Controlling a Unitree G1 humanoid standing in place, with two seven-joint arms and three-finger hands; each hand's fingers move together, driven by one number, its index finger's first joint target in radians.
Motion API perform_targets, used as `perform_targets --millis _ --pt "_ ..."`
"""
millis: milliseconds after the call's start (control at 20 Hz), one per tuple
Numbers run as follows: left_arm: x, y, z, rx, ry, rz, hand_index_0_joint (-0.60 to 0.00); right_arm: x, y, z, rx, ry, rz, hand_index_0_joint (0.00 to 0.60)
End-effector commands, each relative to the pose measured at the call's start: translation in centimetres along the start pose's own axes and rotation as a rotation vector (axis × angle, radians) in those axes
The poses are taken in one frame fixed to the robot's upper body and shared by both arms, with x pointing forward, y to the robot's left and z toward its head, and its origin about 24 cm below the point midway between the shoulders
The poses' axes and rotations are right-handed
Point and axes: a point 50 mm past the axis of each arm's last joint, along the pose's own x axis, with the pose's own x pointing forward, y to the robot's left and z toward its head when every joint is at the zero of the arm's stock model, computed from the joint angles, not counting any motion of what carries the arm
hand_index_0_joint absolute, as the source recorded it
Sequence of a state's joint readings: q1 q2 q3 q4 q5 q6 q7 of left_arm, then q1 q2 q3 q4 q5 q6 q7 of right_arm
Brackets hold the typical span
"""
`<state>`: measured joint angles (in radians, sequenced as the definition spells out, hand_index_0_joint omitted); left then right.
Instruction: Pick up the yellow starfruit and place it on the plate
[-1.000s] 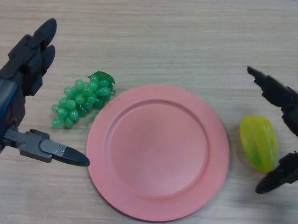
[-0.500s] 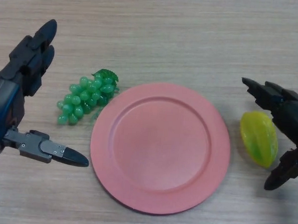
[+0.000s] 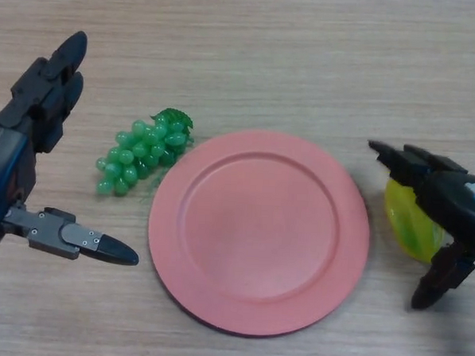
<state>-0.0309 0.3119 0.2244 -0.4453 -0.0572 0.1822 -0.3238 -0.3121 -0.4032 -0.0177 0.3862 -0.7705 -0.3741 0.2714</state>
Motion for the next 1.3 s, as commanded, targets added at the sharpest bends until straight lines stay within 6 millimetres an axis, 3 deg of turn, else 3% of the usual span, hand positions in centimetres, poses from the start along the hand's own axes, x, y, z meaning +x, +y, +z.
perform_targets --millis 50,100,150,200,250,300,400,800,1100,1200,1300 --pt "-0.5 2.1 3.0 0.124 -0.192 0.061 0.0 -0.3 -4.2 0.6 -0.047 -0.101 -0.192 0.05" --pt "-0.5 2.1 3.0 0.124 -0.192 0.061 0.0 -0.3 -4.2 0.6 -0.049 -0.101 -0.191 0.151" --pt "-0.5 2.1 3.0 0.126 -0.191 0.062 0.0 -0.3 -4.3 0.4 -0.107 -0.106 -0.195 0.3" --pt "-0.4 2.1 3.0 0.127 -0.19 0.062 0.0 -0.3 -4.3 0.2 -0.174 -0.113 -0.201 0.4" --pt "-0.5 2.1 2.9 0.126 -0.187 0.061 0.0 -0.5 -4.5 -0.4 -0.311 -0.102 -0.213 0.542" --pt "-0.5 2.1 2.9 0.124 -0.184 0.06 0.0 -0.7 -4.6 -0.8 -0.357 -0.09 -0.218 0.6" --pt "-0.5 2.1 3.0 0.129 -0.184 0.063 0.0 -1.0 -4.9 -0.3 -0.279 -0.08 -0.238 0.6" --pt "-0.6 2.1 3.2 0.098 -0.189 0.065 0.0 -1.7 -6.7 1.0 -0.326 -0.093 -0.353 0.6" --pt "-0.7 2.0 3.4 0.095 -0.205 0.072 0.0 -1.7 -7.9 4.8 -0.189 -0.22 -0.405 0.6" --pt "-0.8 1.9 3.3 0.09 -0.208 0.074 0.0 -1.4 -8.1 6.1 -0.259 -0.27 -0.441 0.6" --pt "-0.8 2.0 3.4 0.095 -0.212 0.079 0.0 -1.1 -7.6 8.0 -0.142 -0.344 -0.432 0.6"
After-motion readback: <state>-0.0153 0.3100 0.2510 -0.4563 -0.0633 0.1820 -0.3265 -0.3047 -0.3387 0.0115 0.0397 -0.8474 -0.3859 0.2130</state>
